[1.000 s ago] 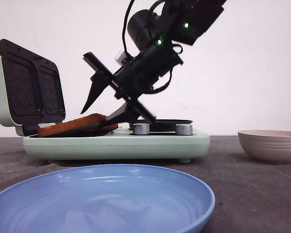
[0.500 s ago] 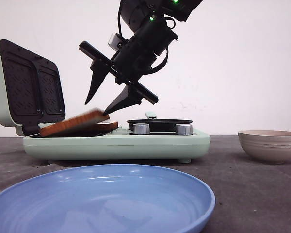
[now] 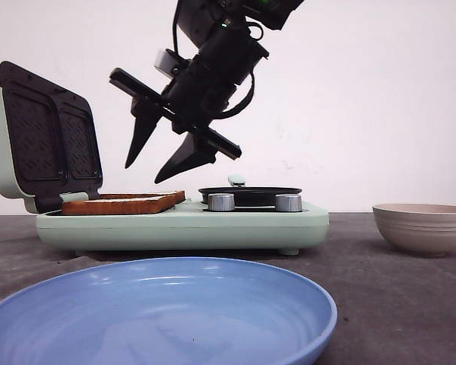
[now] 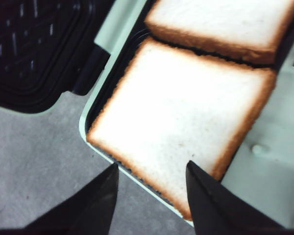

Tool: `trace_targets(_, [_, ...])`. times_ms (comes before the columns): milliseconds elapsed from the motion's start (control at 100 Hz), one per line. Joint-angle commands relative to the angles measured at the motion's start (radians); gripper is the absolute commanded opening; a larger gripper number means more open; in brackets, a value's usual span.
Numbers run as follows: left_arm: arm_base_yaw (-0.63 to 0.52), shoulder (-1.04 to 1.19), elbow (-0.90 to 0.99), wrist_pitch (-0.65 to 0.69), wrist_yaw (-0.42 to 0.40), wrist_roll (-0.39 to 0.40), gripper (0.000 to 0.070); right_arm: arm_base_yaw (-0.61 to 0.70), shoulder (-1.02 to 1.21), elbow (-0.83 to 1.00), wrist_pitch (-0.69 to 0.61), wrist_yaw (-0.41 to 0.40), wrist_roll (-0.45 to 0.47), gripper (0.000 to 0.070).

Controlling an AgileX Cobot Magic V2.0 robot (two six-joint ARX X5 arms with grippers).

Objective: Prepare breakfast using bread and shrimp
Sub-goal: 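Raise the right gripper away from the grill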

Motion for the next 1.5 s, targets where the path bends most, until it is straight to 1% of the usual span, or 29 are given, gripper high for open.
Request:
trace_targets(0, [0.000, 0.000, 0.012, 0.011, -0.001, -0.002, 0.0356, 0.011, -0.001, 0.032, 0.010, 0.013, -0.038, 0.0266])
trace_targets(110, [0.000, 0.000, 0.012, 0.011, -0.001, 0.000, 0.0356, 0.011, -0.027, 0.032, 0.010, 0.029, -0.082, 0.0266])
trace_targets(270, [0.000, 0.000, 0.012, 0.011, -0.006, 0.003, 0.0356, 0.010, -0.093, 0.032, -0.006, 0.109, -0.161, 0.0265])
trace_targets(450, [0.000, 0.000, 0.012, 0.011, -0.021, 0.010, 0.0356, 0.002, -0.180, 0.032, -0.052, 0.199, -0.253, 0.0260])
trace_targets(520, [0.000, 0.000, 0.012, 0.011, -0.026, 0.012, 0.0356, -0.004, -0.213, 0.032, -0.078, 0.228, -0.282, 0.0226])
trace_targets(590, [0.000, 0.000, 0.012, 0.011, -0.027, 0.018, 0.0356, -0.006, -0.240, 0.032, -0.096, 0.242, -0.308, 0.0167])
trace_targets(630, [0.000, 0.000, 0.012, 0.011, -0.029, 0.021, 0.0356, -0.008, -0.255, 0.032, -0.108, 0.257, -0.317, 0.0145])
trace_targets(710, [0.000, 0.000, 0.012, 0.011, -0.029, 0.022, 0.0356, -0.011, -0.284, 0.032, -0.126, 0.289, -0.334, 0.0063])
trace_targets(790, [0.000, 0.000, 0.012, 0.011, -0.032, 0.023, 0.0356, -0.011, -0.306, 0.032, -0.139, 0.307, -0.341, 0.0029])
trace_targets(830, [0.000, 0.000, 0.012, 0.011, -0.035, 0.023, 0.0356, -0.015, -0.316, 0.032, -0.144, 0.307, -0.344, 0.0000])
trace_targets(990, [0.000, 0.000, 0.012, 0.011, -0.055, 0.029, 0.0356, -0.023, -0.357, 0.032, -0.168, 0.311, -0.347, 0.0001])
trace_targets(1160, [0.000, 0.000, 0.012, 0.011, -0.058, 0.034, 0.0356, -0.023, -0.403, 0.030, -0.196, 0.335, -0.351, 0.0001])
trace_targets(1280, [0.000, 0.000, 0.012, 0.011, -0.058, 0.034, 0.0356, -0.023, -0.436, 0.026, -0.195, 0.337, -0.356, 0.0001])
trace_targets(1491, [0.006, 0.000, 0.012, 0.012, -0.062, 0.034, 0.0356, -0.024, -0.496, 0.026, -0.202, 0.348, -0.394, 0.0001])
